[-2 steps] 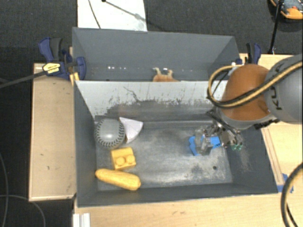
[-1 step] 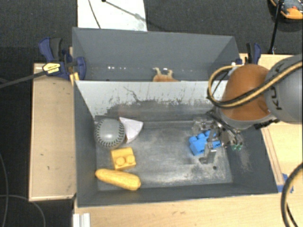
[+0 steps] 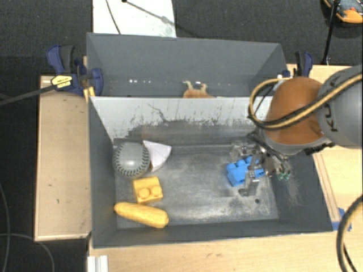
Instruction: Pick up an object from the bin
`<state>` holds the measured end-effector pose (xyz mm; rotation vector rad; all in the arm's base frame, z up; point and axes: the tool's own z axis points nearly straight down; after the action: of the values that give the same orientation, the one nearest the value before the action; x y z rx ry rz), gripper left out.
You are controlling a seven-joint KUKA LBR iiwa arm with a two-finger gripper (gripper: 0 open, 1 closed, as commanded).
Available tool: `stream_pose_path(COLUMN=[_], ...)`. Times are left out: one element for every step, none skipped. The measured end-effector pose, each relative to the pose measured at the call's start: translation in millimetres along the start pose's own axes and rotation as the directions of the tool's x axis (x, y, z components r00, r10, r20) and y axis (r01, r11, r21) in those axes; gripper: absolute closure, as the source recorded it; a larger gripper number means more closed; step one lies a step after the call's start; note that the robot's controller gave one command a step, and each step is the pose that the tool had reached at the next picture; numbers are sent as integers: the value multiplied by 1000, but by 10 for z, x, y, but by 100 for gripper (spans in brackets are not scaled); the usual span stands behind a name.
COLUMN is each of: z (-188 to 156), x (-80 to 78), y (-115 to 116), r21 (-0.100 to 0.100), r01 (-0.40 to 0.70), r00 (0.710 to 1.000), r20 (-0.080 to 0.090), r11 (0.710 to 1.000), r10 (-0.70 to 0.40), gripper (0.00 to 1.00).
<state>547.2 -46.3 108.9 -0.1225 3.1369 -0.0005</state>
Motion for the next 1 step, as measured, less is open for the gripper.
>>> stream_pose_path(z=[220], x=[-9], y=[-116], r21=[0], r01=[31], r00=[1000], r20=[-1], r11=[1000], r10=[-31], gripper=[100])
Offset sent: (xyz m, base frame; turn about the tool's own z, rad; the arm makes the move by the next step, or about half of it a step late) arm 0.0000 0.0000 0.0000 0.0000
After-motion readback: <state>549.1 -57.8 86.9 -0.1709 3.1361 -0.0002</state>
